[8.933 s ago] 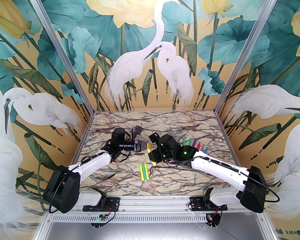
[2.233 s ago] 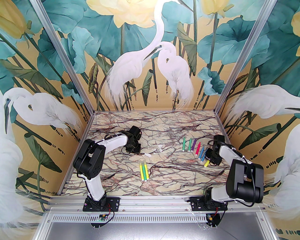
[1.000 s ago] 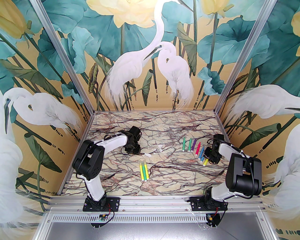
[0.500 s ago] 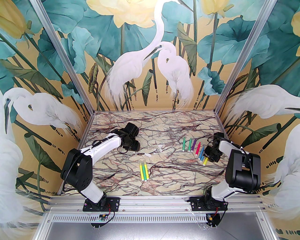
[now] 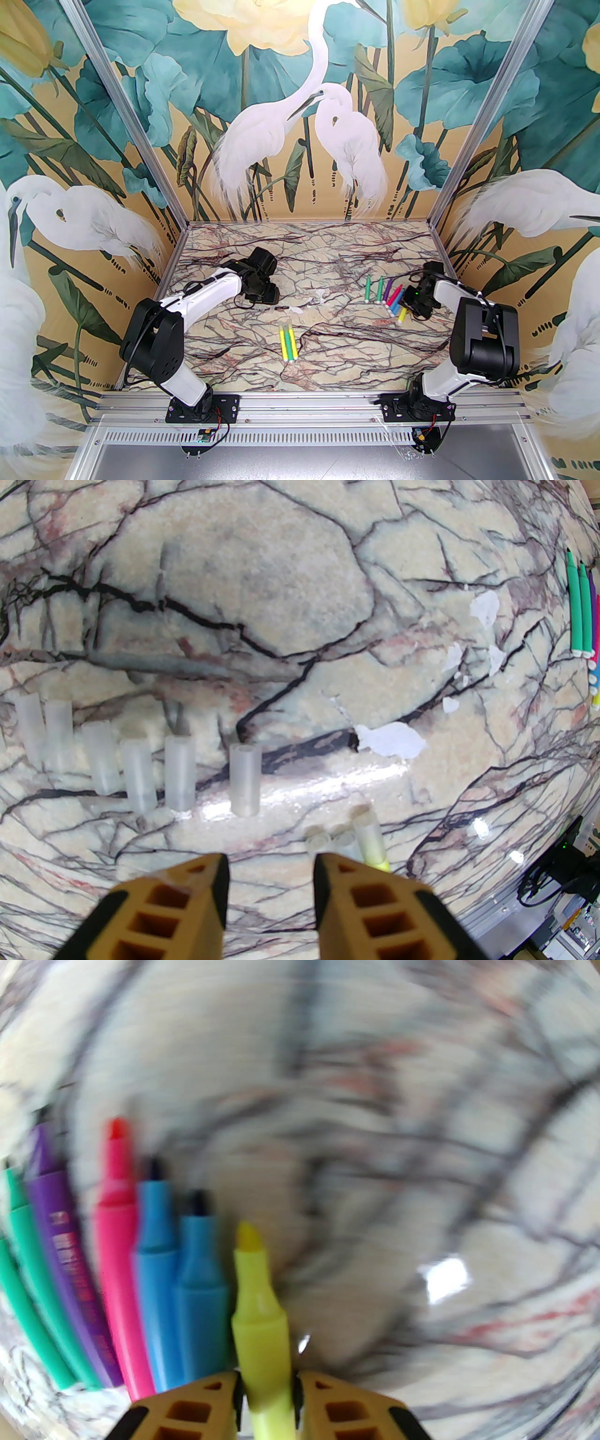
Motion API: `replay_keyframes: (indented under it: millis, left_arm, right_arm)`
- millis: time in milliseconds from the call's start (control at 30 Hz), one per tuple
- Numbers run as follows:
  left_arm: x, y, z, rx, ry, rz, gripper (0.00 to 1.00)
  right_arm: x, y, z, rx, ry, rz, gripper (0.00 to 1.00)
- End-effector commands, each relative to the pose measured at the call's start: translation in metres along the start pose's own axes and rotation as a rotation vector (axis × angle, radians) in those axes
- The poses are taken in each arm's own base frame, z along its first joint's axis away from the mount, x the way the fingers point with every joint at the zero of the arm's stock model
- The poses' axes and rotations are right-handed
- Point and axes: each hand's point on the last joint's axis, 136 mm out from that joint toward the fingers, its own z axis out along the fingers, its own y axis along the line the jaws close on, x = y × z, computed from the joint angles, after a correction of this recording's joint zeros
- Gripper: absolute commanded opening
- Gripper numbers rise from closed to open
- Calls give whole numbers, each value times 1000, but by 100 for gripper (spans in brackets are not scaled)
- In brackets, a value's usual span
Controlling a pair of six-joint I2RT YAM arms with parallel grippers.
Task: Open the pen caps
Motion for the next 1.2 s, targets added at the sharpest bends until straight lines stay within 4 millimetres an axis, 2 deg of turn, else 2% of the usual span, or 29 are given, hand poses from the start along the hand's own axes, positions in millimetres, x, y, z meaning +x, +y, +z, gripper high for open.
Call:
replay_keyframes:
  millis: [0,267,400,500,567,767,933,1167]
  left_arm:
    - [6,-4,-7,26,-2,-11,37]
    - [9,-3,-9,28,-7,-15,37]
    - [8,-4,-13,38,-20,-15,37]
    - [6,-7,-16,54,-39,-17,40]
    - [4,-8,-18,62,-57,-22,45]
    - [-2,-10,-26,96,-134,-36,62]
    - [-3,1,-31,136,-181,-111,69]
    - [2,35,-46,162,-282,-253,72]
  right_arm:
    - [-8,10,-5,-44,-31,-25,28]
    - [-5,5,-17,-5,-48,-40,28]
    - [-2,7,-34,33,-80,-73,31]
    - [5,16,-50,53,-106,-123,34]
    - [10,29,-61,45,-124,-170,36]
    - [49,92,-84,-71,-120,-382,40]
    - [93,145,-88,-157,-91,-559,41]
    - [154,201,-76,-196,7,-784,41]
